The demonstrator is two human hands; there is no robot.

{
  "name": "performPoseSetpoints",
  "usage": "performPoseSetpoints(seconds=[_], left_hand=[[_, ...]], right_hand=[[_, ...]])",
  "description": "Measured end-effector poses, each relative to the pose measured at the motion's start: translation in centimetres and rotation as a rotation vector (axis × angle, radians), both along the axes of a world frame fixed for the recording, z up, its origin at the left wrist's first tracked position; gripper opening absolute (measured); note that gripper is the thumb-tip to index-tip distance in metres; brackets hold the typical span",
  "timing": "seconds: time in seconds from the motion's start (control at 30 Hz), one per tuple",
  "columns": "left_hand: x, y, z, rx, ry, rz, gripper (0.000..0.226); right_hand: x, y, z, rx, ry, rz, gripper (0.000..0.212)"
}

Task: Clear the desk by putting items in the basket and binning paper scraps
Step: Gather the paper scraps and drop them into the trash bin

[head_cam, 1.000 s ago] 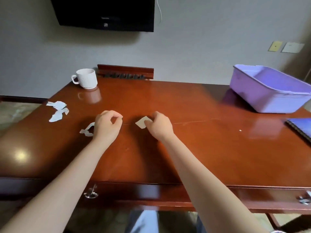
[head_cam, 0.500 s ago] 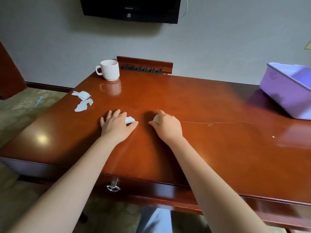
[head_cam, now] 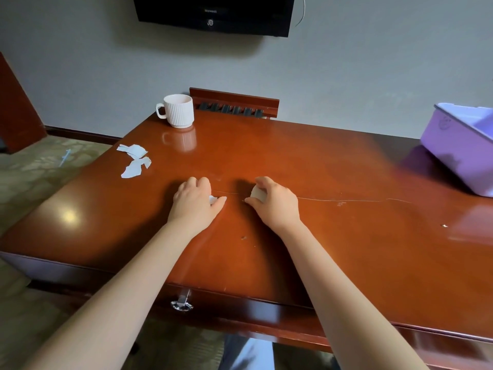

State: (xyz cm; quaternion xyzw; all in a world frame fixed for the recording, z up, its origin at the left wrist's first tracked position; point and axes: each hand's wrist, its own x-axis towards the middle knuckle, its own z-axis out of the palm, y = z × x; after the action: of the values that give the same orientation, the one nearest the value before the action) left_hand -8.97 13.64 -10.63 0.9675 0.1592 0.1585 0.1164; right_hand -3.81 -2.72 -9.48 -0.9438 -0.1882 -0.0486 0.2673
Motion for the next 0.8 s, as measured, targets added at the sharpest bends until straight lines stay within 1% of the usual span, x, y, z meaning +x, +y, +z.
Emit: performPoseSetpoints(seconds=[0.1,0.17,0.23,0.37,0.47,0.6,0.7,0.8], left_hand=[[-0.1,0.0,0.0,-0.006,-0.005,-0.008,0.042],[-0.2,0.0,0.1,-0.020,-0.015,-0.018,0.044],[-0.4,-0.1,0.0,-0.011,-0.033,-0.029,0.044],[-0.7,-0.2,0.0,-0.011,-0.045,-0.024,0.051],[-0.6,-0.3,0.1,-0.015,-0.023,0.002,0.053],[-0.4,-0.5,0.2,0.005,0.003,0.033,0.049],[-0.4,-0.6,0.2,0.012,0.002,0.031,0.047],[-0.6,-0.6,0.3,0.018,-0.001,0.022,0.045]], right_hand=[[0.3,0.0,0.2,0.051,0.038,0.030,0.057],[0.6,-0.1,0.7,0.058,0.100,0.044,0.066],[0.8,0.0,1.3,0.018,0.157,0.042,0.072],[1.2,0.5,2.4,-0.124,0.224,-0.009,0.073],[1.6,0.7,2.3,-0.136,0.295,-0.025,0.068],[1.8,0.7,1.6,-0.073,0.324,-0.042,0.059],[1.5,0.1,1.0,0.025,0.281,-0.034,0.052],[0.9,-1.3,0.4,0.186,0.200,0.008,0.032]])
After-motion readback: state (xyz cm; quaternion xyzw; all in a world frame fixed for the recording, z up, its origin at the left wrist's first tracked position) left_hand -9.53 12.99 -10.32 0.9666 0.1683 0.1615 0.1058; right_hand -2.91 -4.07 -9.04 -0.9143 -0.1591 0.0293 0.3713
